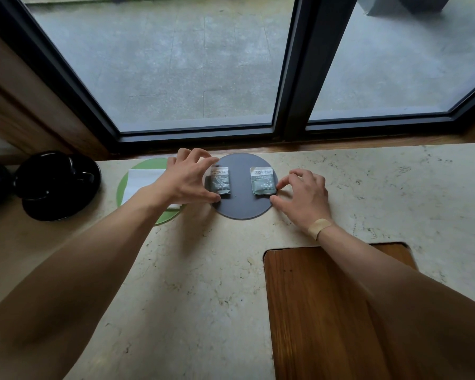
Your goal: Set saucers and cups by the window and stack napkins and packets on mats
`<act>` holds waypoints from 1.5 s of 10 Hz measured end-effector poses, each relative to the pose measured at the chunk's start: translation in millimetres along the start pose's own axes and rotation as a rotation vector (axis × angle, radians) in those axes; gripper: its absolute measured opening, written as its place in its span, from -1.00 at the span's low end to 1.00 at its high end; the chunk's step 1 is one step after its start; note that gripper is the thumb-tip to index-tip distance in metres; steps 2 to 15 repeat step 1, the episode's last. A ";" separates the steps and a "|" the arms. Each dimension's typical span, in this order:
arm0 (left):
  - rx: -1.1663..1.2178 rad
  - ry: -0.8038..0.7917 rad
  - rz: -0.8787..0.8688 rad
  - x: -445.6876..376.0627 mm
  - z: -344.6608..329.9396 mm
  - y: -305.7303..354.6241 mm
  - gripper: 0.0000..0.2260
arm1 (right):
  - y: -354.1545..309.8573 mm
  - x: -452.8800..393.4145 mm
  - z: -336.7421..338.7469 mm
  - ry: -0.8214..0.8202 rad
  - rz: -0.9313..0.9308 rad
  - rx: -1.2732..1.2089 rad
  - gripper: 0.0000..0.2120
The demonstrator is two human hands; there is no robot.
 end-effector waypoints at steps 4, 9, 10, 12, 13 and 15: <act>0.018 0.073 0.006 13.6 7.8 6.0 -0.16 | 0.7 8.0 7.8 0.044 0.019 0.037 -0.74; 0.018 0.073 0.006 13.6 7.8 6.0 -0.16 | 0.7 8.0 7.8 0.044 0.019 0.037 -0.74; 0.018 0.073 0.006 13.6 7.8 6.0 -0.16 | 0.7 8.0 7.8 0.044 0.019 0.037 -0.74; 0.018 0.073 0.006 13.6 7.8 6.0 -0.16 | 0.7 8.0 7.8 0.044 0.019 0.037 -0.74; 0.018 0.073 0.006 13.6 7.8 6.0 -0.16 | 0.7 8.0 7.8 0.044 0.019 0.037 -0.74; 0.018 0.073 0.006 13.6 7.8 6.0 -0.16 | 0.7 8.0 7.8 0.044 0.019 0.037 -0.74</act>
Point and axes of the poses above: each hand's wrist, its own x-axis away from the middle knuckle, its own z-axis out of the back of the hand, y = z × x, the point moved 2 cm from there along -x, towards the middle knuckle, and after that the axes turned 7 degrees about -z, right-handed, at the moved point
